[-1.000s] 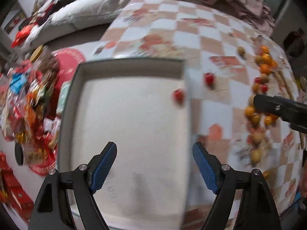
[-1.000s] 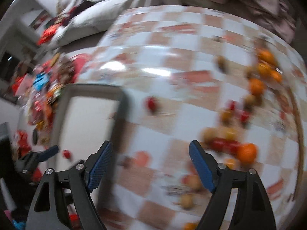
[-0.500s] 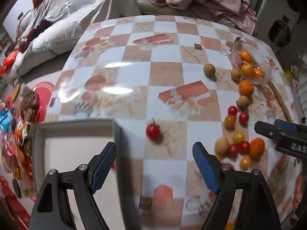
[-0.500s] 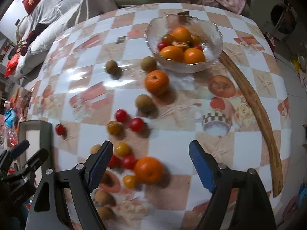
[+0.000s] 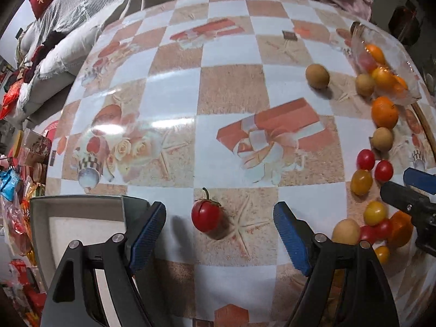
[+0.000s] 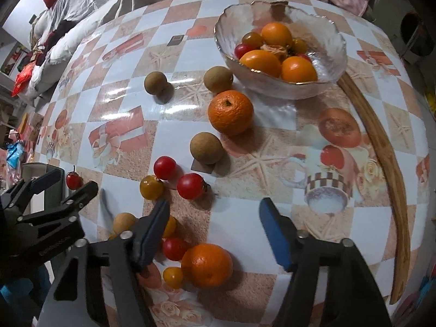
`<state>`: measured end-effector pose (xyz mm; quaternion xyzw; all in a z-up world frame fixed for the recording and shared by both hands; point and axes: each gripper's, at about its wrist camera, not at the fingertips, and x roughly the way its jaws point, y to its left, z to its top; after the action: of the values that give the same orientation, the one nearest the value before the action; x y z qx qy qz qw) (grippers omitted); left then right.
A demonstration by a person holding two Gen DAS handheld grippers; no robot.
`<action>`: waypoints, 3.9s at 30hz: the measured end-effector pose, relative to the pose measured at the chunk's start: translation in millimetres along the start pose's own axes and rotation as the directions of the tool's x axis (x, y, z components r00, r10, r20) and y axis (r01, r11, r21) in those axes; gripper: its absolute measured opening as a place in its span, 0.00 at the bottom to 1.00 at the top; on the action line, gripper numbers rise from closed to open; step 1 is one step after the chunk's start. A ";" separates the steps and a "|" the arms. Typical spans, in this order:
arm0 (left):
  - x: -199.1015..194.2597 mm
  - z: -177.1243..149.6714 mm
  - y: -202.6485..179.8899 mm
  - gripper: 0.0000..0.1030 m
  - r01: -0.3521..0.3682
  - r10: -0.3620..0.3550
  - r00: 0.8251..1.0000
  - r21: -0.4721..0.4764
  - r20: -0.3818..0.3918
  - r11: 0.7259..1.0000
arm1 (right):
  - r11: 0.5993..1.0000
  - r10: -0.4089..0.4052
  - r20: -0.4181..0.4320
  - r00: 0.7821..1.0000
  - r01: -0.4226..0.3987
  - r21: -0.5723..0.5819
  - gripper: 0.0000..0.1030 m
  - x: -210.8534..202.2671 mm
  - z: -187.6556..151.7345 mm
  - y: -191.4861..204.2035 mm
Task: Organize fruits
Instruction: 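Move the left tool back to a red cherry tomato while the right tool approaches another, then grasp a red cherry tomato with the left tool while the right tool grasps another, then carry the left tool's tomato into the white tray while the right tool releases its tomato there, then move the left tool back to the fruit while the right tool returns too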
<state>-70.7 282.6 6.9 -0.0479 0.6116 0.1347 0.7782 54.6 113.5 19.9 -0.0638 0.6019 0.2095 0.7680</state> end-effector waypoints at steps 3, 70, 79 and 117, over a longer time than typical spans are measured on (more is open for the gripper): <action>2.0 2.1 3.8 0.80 0.011 -0.012 1.000 -0.027 -0.009 1.000 | 1.000 -0.008 0.009 1.000 0.008 -0.013 0.63 3.2 1.9 3.5; -48.7 -118.0 205.6 0.22 0.006 0.009 0.999 -0.318 0.043 0.948 | 0.914 0.227 -0.067 0.972 -0.237 -0.329 0.26 -14.6 -30.5 233.1; -29.1 -118.9 217.6 0.22 0.007 0.000 1.000 -0.317 0.022 0.949 | 0.896 0.176 -0.121 0.977 -0.210 -0.392 0.26 24.8 -24.5 273.8; -49.4 -112.5 184.0 0.83 0.008 -0.009 1.000 -0.255 -0.001 0.967 | 0.939 0.190 -0.039 0.981 -0.193 -0.286 0.80 -8.2 -18.6 232.8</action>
<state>-236.3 424.6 43.3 -0.1502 0.5899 0.2087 0.7655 -56.4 315.4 58.6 -0.1171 0.5723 0.3683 0.7232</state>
